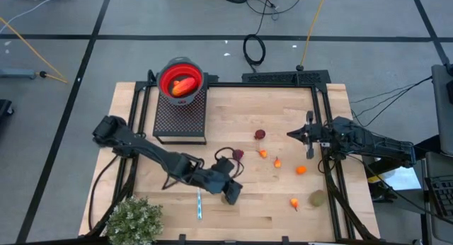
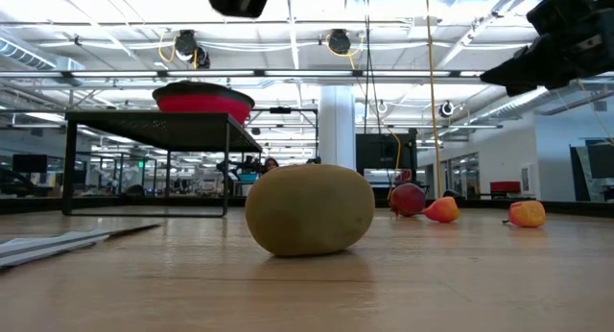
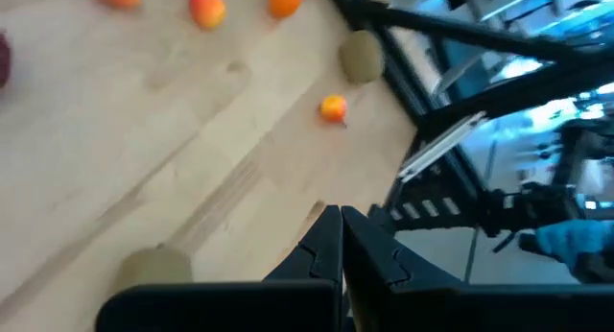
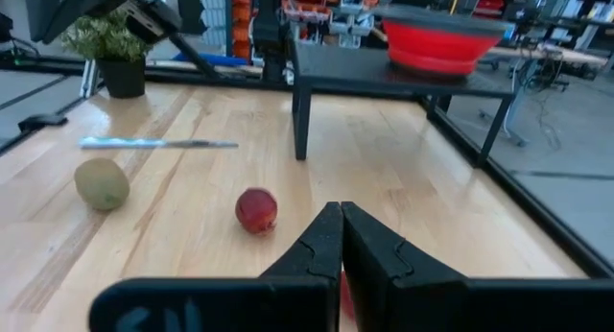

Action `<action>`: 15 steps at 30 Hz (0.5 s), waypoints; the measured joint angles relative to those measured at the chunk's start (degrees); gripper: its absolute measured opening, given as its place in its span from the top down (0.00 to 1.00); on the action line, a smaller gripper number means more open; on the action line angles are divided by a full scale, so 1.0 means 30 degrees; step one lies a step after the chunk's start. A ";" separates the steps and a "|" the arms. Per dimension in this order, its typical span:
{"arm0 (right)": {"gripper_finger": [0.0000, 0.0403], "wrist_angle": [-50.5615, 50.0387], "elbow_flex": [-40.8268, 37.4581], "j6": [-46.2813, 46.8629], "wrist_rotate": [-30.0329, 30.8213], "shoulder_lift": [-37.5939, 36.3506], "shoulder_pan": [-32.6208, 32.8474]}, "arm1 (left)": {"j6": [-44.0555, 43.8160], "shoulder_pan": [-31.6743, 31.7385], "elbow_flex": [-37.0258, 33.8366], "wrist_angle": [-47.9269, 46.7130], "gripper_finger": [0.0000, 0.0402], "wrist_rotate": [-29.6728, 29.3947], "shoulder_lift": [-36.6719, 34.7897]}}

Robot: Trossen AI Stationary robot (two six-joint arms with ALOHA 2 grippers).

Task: Pick & Place Fruit
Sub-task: Put the kiwi into the red strainer bowl on the shelf

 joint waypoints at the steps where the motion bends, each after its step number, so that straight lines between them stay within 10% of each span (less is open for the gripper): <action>1: 1.00 -0.0164 0.0000 0.0000 0.0005 -0.0004 0.0000 | -0.0079 -0.0047 0.0158 -0.0084 1.00 -0.0025 0.0209; 15: 1.00 -0.0236 0.0000 -0.0007 0.0009 0.0017 0.0000 | -0.0337 -0.0030 0.6784 -0.8498 1.00 0.0678 0.2931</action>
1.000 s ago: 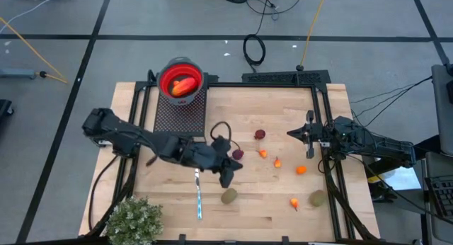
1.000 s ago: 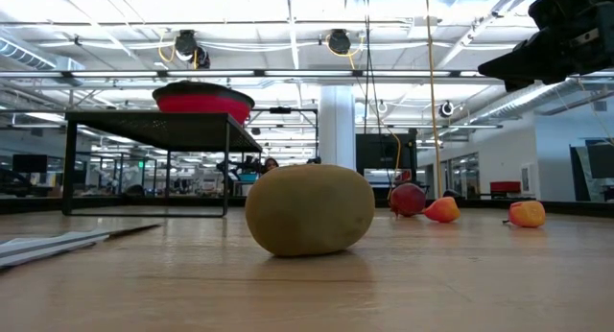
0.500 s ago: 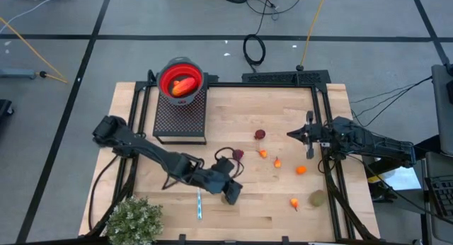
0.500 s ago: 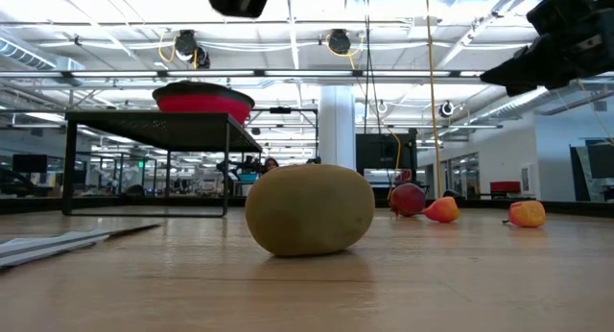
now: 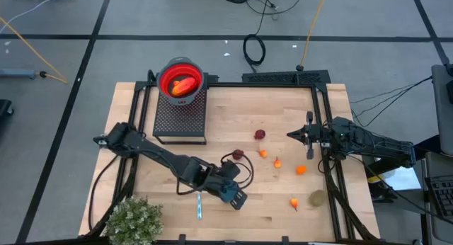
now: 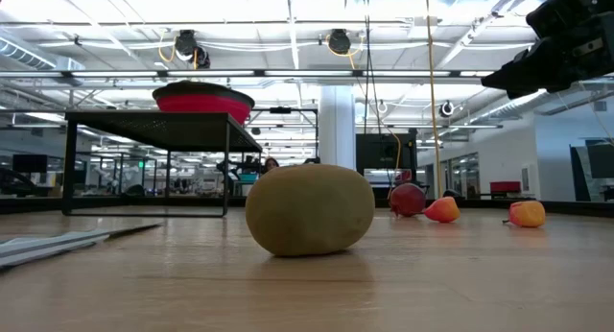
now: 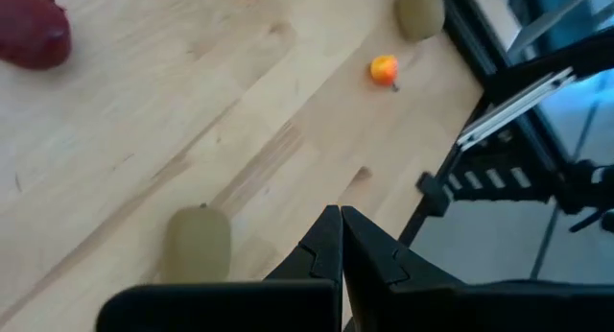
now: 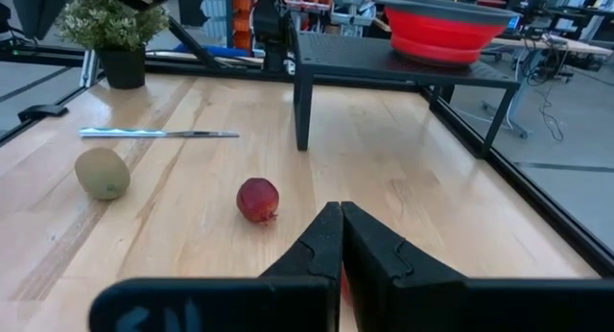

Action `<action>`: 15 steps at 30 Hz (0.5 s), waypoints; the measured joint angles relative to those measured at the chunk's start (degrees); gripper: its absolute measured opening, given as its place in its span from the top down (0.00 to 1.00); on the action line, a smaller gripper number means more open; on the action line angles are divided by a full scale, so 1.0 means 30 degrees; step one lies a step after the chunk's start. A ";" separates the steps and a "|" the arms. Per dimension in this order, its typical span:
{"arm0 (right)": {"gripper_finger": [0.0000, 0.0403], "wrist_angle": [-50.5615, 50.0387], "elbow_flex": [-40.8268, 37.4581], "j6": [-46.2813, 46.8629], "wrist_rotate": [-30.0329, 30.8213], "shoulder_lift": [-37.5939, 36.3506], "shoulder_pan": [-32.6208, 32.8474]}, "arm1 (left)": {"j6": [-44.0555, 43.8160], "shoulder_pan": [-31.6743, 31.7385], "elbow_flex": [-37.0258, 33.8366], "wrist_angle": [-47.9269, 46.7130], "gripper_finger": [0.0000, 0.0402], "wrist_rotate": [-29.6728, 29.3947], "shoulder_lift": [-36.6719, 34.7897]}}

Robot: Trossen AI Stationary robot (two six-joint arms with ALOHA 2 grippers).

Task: Pick & Place Fruit
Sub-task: Put the kiwi into the red strainer bowl on the shelf

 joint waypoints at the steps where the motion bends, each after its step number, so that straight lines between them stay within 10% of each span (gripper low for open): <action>1: 1.00 0.0015 0.0000 0.0000 -0.0001 -0.0004 0.0000 | 0.0012 0.0000 0.0502 -0.0640 1.00 0.0087 0.0262; 15: 1.00 -0.0007 0.0000 -0.0020 -0.0001 0.0000 0.0004 | -0.1458 0.0105 0.2646 -0.3733 1.00 0.3047 0.3037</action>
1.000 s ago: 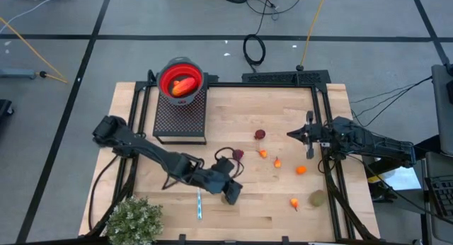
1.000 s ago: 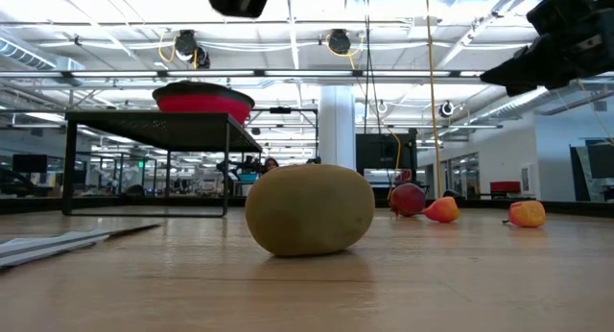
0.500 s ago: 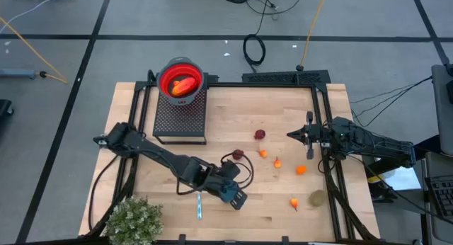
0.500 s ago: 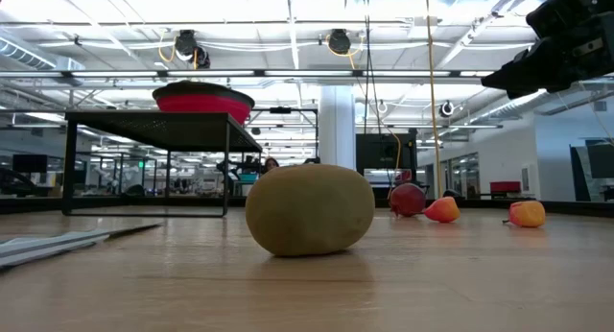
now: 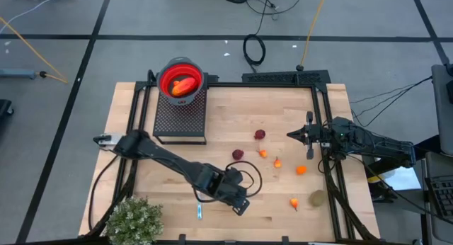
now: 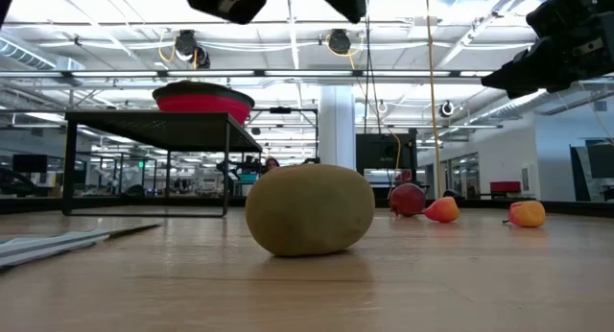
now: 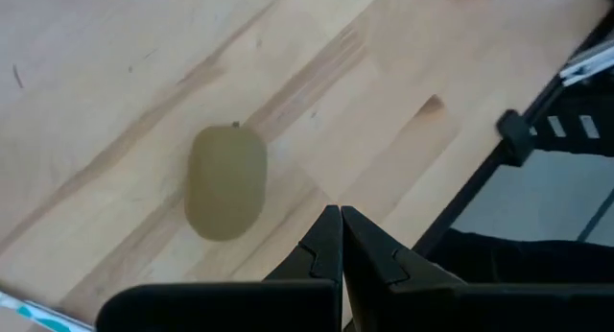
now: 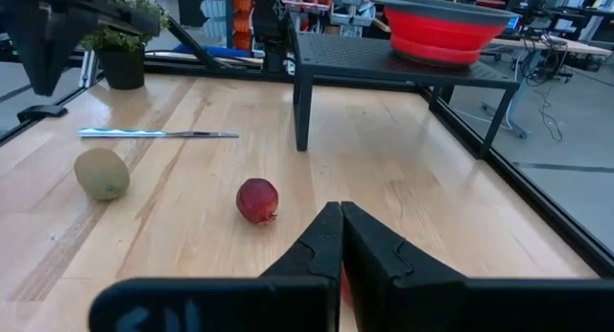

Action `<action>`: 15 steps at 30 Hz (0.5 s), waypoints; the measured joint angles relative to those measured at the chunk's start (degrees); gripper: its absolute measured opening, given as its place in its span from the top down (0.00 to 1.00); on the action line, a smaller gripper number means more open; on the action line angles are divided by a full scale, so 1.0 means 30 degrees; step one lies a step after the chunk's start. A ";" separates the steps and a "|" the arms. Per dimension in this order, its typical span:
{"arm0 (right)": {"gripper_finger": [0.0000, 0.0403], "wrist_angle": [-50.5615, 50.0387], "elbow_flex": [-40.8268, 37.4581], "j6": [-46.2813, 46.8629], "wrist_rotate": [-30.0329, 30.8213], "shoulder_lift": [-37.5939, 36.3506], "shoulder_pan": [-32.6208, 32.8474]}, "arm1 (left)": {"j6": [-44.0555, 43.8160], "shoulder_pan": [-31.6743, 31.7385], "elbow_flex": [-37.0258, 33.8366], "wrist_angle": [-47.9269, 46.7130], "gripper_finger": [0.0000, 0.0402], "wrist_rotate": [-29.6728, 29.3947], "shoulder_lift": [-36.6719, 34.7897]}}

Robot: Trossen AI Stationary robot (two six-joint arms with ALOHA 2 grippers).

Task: Pick & Place Fruit
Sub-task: Put the kiwi into the red strainer bowl on the shelf

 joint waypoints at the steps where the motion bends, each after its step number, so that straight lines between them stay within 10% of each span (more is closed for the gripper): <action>1: 1.00 0.0007 0.0000 -0.0017 0.0010 0.0000 -0.0004 | -0.0055 0.0005 0.0000 -0.0096 1.00 0.0008 0.0060; 15: 1.00 0.0004 0.0000 -0.0046 0.0003 -0.0004 -0.0001 | -0.0660 0.0019 0.0000 -0.0716 0.83 -0.1176 0.0263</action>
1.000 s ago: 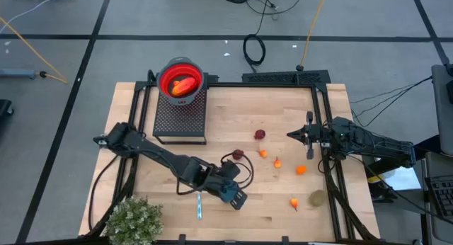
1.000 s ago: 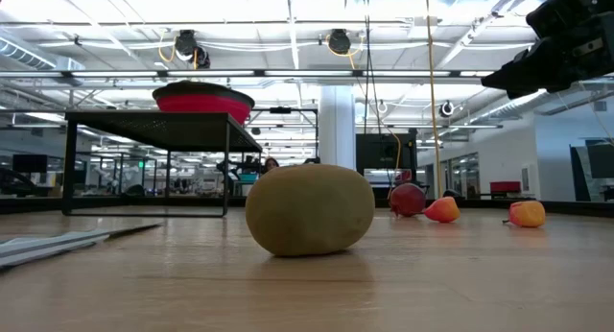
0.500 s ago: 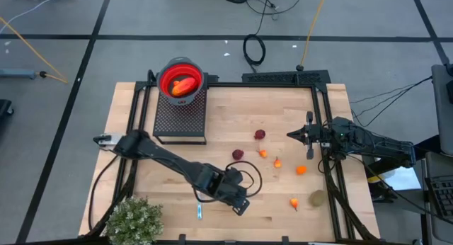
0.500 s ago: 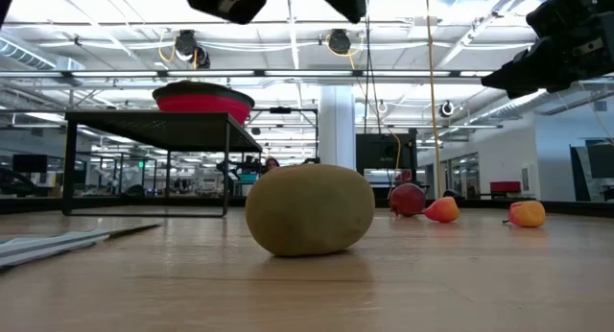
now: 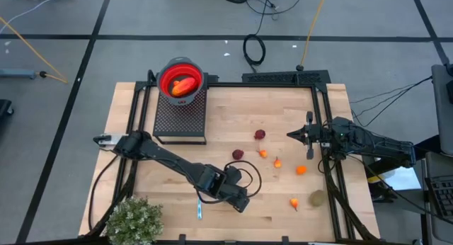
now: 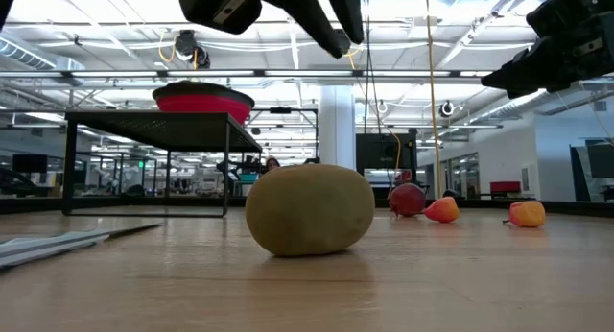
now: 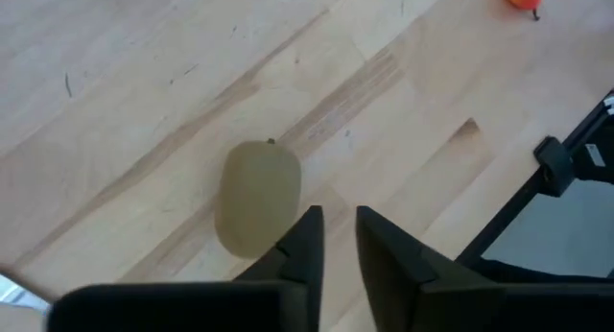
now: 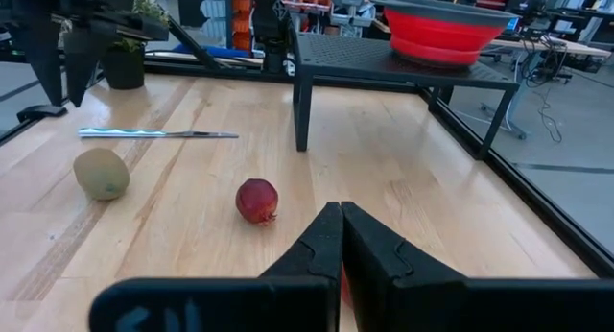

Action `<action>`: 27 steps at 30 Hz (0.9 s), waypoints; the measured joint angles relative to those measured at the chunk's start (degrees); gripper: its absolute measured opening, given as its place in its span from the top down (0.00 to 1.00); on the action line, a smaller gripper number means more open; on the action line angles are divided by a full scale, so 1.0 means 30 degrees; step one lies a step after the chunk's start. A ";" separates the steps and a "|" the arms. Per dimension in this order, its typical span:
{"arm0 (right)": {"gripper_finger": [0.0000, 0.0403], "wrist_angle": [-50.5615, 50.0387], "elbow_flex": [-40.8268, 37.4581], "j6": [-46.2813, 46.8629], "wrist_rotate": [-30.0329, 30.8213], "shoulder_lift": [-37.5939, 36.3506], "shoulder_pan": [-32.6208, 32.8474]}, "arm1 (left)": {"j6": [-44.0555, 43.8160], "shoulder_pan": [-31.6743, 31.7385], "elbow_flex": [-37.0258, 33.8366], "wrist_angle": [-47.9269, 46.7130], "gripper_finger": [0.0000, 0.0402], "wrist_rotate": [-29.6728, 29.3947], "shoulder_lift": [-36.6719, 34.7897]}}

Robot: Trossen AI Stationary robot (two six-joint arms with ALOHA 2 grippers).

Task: Pick & Place Fruit
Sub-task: Put the kiwi into the red strainer bowl on the shelf

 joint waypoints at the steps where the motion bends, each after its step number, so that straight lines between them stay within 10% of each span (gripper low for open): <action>1: 1.00 -0.0011 -0.0002 0.0000 0.0000 -0.0001 0.0002 | -0.0071 0.0000 0.0000 -0.0013 0.81 -0.0001 0.0000; 16: 1.00 -0.0004 0.0000 0.0000 0.0000 0.0001 0.0001 | -0.0243 -0.0211 -0.0703 0.0293 0.31 0.0674 -0.0007; 27: 1.00 0.0003 0.0000 0.0000 0.0000 -0.0003 -0.0003 | -0.0179 -0.0197 -0.2187 0.1407 0.14 0.1820 -0.0034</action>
